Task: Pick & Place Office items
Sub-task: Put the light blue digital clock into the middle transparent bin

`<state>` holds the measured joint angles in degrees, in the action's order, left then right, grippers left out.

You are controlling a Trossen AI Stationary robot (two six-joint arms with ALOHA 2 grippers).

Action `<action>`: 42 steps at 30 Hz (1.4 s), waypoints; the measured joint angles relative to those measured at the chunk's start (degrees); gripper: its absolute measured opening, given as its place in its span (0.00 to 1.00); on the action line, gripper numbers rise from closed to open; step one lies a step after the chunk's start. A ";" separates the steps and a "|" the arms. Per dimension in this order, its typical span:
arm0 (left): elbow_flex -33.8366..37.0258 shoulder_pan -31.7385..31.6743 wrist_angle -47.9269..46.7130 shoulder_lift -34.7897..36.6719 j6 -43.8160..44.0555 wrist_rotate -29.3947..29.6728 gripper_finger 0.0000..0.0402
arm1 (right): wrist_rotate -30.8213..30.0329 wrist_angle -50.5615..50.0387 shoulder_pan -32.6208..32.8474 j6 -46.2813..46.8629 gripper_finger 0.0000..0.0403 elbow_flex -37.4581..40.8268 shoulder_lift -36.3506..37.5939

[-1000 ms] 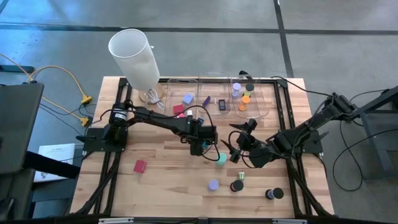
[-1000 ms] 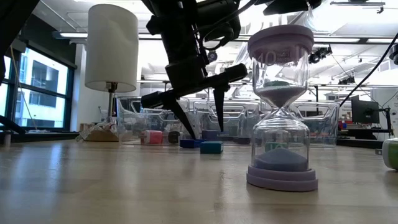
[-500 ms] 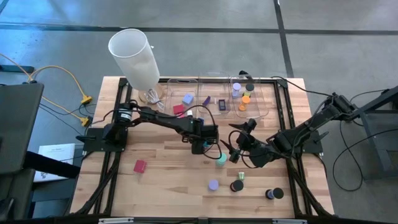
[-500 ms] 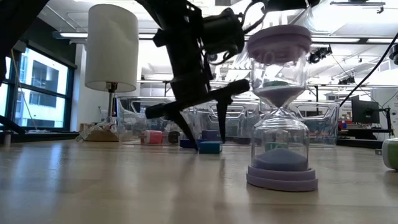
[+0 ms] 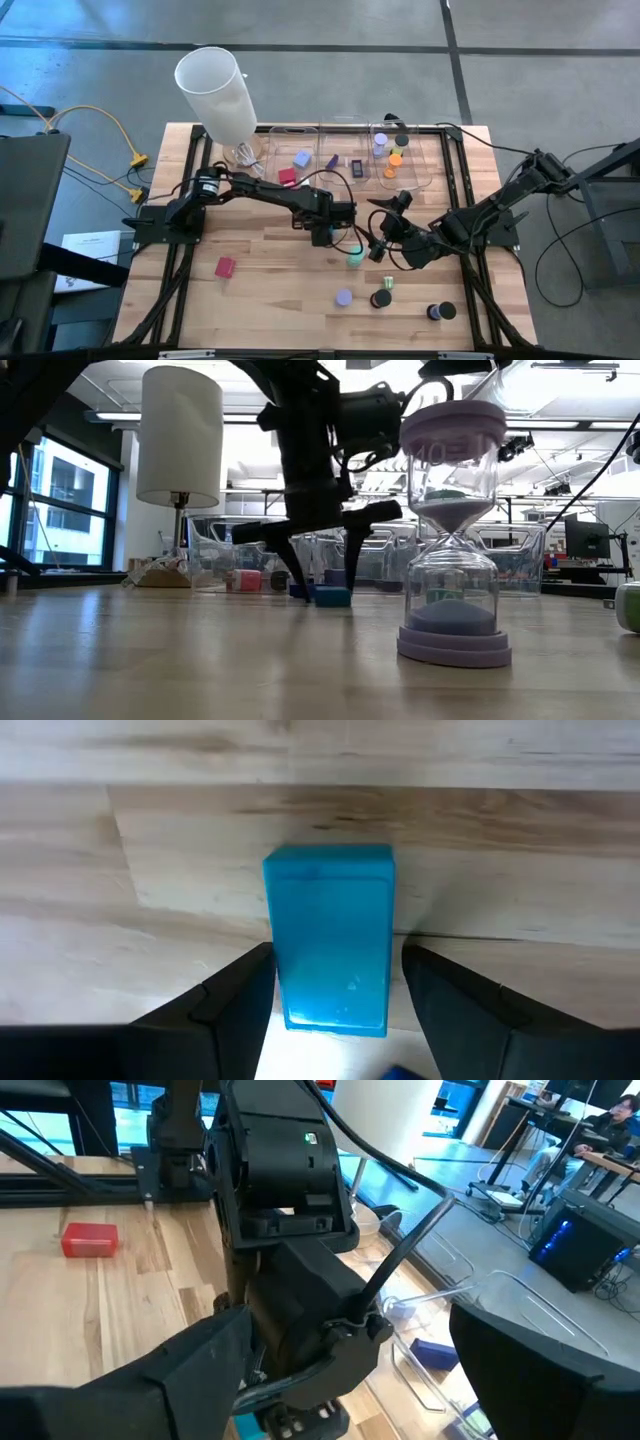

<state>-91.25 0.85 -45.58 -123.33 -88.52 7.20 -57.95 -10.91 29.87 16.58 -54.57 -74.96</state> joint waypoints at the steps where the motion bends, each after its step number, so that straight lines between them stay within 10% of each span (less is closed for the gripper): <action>1: 0.00 -0.01 -0.29 -0.03 1.14 0.16 0.56 | 0.00 0.04 0.00 -0.14 0.82 0.00 0.00; 42: 0.36 0.28 -1.61 -0.15 10.99 -2.20 0.56 | 4.13 -0.05 0.00 1.52 0.82 0.00 0.00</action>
<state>-90.88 1.13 -47.19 -123.48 -77.54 4.99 -53.82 -10.96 29.87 18.11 -54.57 -74.96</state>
